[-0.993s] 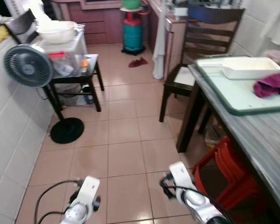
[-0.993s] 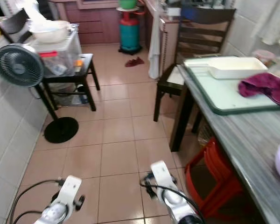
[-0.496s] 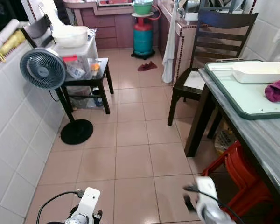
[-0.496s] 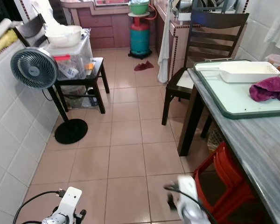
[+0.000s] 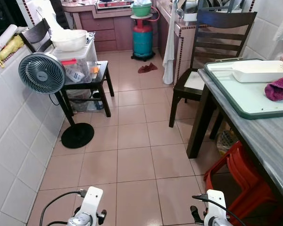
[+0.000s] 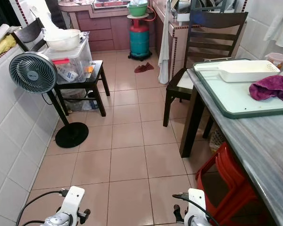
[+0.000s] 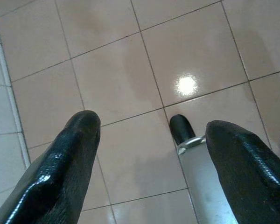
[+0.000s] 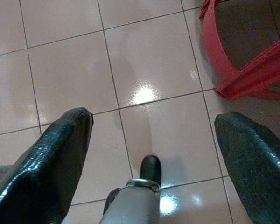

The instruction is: Setting the table

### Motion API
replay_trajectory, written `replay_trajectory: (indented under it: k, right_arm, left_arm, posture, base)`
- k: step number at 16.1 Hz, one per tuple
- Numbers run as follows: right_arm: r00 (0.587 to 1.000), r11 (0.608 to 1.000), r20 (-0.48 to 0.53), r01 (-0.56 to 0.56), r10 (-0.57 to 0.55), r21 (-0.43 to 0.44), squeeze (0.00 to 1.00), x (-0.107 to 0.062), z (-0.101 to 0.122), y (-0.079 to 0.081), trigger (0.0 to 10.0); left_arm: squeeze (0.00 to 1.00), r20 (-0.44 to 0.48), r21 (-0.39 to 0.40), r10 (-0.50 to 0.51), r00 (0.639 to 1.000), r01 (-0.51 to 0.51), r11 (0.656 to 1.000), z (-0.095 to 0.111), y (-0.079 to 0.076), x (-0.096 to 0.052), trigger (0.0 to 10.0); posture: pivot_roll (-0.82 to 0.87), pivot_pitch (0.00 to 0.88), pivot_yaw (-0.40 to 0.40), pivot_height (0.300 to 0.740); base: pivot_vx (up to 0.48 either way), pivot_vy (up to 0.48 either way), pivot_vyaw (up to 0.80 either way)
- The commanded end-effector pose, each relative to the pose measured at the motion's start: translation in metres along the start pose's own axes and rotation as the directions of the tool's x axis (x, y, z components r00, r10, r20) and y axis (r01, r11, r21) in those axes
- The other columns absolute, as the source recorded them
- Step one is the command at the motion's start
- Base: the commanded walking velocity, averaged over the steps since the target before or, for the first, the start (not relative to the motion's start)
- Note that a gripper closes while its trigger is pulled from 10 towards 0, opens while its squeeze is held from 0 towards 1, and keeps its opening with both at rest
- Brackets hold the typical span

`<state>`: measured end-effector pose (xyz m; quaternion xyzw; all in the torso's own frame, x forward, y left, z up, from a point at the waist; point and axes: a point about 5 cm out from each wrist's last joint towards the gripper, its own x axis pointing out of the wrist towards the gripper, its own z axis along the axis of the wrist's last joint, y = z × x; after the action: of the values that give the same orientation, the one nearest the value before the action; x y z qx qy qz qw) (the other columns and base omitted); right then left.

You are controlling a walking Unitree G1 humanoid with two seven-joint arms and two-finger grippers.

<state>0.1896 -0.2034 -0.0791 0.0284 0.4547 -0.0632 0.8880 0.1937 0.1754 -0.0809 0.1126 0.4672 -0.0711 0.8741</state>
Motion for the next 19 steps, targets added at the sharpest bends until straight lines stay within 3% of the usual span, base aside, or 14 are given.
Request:
replay_trajectory:
  k: [1,5,19]
  right_arm:
    - [1.0,1.0,-0.026,-0.018,0.018,-0.01,0.0,-0.0002,-0.0049,0.0048,10.0]
    - [0.999,0.999,-0.045,-0.031,0.03,-0.033,0.0,-0.0004,-0.0096,0.0112,10.0]
    - [0.998,0.994,-0.049,-0.045,0.04,-0.103,0.0,-0.0006,-0.0101,0.0111,10.0]
  left_arm:
    - [0.0,0.002,0.0,0.006,1.0,-0.006,1.0,0.0024,0.0042,0.0001,10.0]
    - [0.0,0.004,0.011,0.01,1.0,-0.01,1.0,0.0023,0.0045,0.0,10.0]
    - [0.0,0.017,0.036,0.008,1.0,-0.009,0.999,0.0056,0.0038,0.0004,10.0]
  posture:
    - [-0.12,0.0,0.09,0.74]
    - [-0.12,0.0,0.091,0.74]
    - [-0.12,0.0,0.084,0.74]
  base:
    - [0.0,0.0,0.0]
    - [0.0,0.075,-0.53]
    - [0.0,0.395,0.0]
